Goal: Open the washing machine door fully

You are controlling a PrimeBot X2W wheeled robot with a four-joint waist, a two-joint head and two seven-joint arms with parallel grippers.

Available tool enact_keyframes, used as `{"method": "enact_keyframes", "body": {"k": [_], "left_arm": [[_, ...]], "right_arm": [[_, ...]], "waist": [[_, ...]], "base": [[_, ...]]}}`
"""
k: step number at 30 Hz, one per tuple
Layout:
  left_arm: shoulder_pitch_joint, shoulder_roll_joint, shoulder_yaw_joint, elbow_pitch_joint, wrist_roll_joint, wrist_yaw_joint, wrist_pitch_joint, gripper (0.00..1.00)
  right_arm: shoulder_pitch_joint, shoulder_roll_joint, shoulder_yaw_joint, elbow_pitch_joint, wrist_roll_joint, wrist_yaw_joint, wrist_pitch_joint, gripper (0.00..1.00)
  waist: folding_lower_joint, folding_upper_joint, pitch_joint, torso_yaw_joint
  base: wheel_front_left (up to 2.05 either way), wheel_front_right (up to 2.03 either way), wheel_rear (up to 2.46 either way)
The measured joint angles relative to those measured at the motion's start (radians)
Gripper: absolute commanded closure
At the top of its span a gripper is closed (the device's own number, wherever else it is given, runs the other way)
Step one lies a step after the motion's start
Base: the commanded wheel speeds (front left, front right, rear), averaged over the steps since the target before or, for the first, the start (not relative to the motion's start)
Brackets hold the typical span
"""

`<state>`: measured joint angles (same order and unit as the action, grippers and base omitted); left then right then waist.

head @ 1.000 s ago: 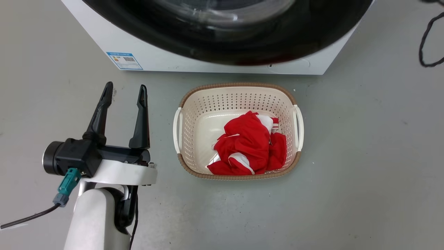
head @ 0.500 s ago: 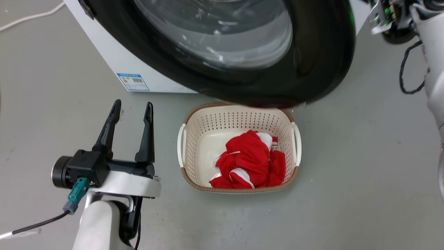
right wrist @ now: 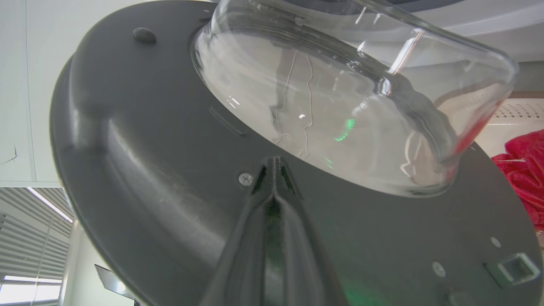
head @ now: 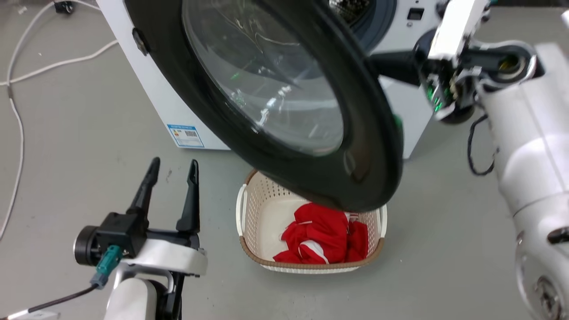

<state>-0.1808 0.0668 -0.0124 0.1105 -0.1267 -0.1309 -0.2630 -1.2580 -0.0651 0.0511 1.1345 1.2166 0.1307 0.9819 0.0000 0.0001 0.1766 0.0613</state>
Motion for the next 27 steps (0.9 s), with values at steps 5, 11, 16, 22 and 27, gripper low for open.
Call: {"method": "enact_keyframes", "body": {"k": [5, 11, 16, 22, 27], "left_arm": [[0.027, -0.004, -0.008, 0.015, 0.0, 0.0, 0.0, 0.0], [0.057, -0.006, -0.017, 0.026, 0.0, 0.0, 0.0, 0.0], [0.07, -0.007, -0.02, 0.027, 0.001, 0.0, 0.0, 0.0], [0.076, -0.009, -0.023, 0.026, 0.002, 0.0, 0.0, 0.0], [0.091, -0.01, -0.016, 0.024, 0.002, 0.0, 0.0, 0.0]], "right_arm": [[0.114, 0.007, 0.035, -0.098, 0.049, 0.0, 0.066, 1.0], [0.26, 0.009, 0.181, -0.248, 0.206, 0.0, 0.109, 1.0], [0.34, 0.012, 0.311, -0.34, 0.313, 0.0, 0.061, 1.0], [0.382, 0.013, 0.388, -0.389, 0.365, 0.0, -0.074, 1.0], [0.447, 0.013, 0.346, -0.458, 0.372, 0.0, -0.273, 1.0]], "waist": [[0.0, 0.0, -0.042, 0.007], [-0.0001, 0.0, -0.083, 0.014], [-0.0001, 0.0, -0.098, 0.017], [-0.0001, 0.0, -0.107, 0.013], [-0.0001, 0.0, -0.117, 0.002]], "base": [[0.0, 0.0, 0.0], [0.0, 0.0, 0.0], [0.0, 0.0, 0.0], [0.0, 0.0, 0.0], [0.0, 0.0, 0.0]]}}
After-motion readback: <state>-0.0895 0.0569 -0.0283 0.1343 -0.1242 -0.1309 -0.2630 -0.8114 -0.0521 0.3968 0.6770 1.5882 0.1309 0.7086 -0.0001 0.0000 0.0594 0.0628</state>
